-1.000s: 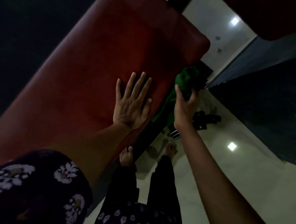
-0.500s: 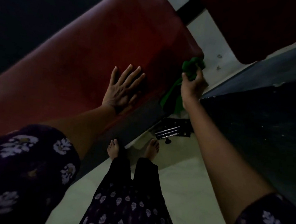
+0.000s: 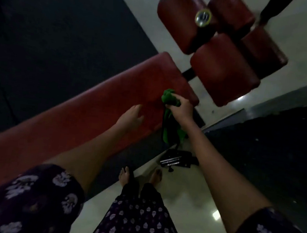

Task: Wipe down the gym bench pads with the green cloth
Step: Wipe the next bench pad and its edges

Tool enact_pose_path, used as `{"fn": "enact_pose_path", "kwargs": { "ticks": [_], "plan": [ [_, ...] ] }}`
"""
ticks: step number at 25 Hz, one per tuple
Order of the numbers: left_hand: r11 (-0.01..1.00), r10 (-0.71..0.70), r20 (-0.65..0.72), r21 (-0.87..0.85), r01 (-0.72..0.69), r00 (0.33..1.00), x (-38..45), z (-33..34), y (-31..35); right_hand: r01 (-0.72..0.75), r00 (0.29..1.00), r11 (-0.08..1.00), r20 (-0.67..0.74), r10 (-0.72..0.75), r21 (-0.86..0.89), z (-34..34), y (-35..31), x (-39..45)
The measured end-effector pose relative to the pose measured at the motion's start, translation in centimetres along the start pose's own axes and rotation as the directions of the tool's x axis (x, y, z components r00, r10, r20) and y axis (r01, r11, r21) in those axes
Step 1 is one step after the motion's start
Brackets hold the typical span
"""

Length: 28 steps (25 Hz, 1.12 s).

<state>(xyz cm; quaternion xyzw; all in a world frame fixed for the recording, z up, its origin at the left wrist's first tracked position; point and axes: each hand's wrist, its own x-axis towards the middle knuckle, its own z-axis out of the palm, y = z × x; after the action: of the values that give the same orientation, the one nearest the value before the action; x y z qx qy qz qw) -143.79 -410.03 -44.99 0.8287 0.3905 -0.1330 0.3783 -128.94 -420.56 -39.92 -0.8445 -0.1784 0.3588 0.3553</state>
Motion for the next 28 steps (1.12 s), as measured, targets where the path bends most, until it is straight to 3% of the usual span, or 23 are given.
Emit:
{"fn": "enact_pose_path", "kwargs": {
  "ticks": [5,14,20,28],
  "plan": [
    [0.998,-0.042,-0.139,-0.062,0.034,0.989,-6.7,-7.2,-1.0,0.191,0.982,0.976,0.019,-0.19,-0.103,-1.5,-8.7,-4.6],
    [0.967,-0.216,-0.421,-0.219,0.132,0.881,-17.8,-15.8,-1.7,0.49,0.853,0.858,0.289,-0.434,-0.156,1.1,-18.8,-11.5],
    [0.859,-0.496,-0.592,-0.444,0.256,0.635,-29.8,-16.9,-6.4,0.726,0.599,0.676,0.599,-0.531,-0.127,8.7,-23.1,-18.7],
    [0.651,-0.759,-0.584,-0.661,0.373,0.29,-50.6,-11.9,-13.2,0.9,0.158,0.429,0.855,-0.494,0.082,20.8,-23.9,-36.3]
  ]
}}
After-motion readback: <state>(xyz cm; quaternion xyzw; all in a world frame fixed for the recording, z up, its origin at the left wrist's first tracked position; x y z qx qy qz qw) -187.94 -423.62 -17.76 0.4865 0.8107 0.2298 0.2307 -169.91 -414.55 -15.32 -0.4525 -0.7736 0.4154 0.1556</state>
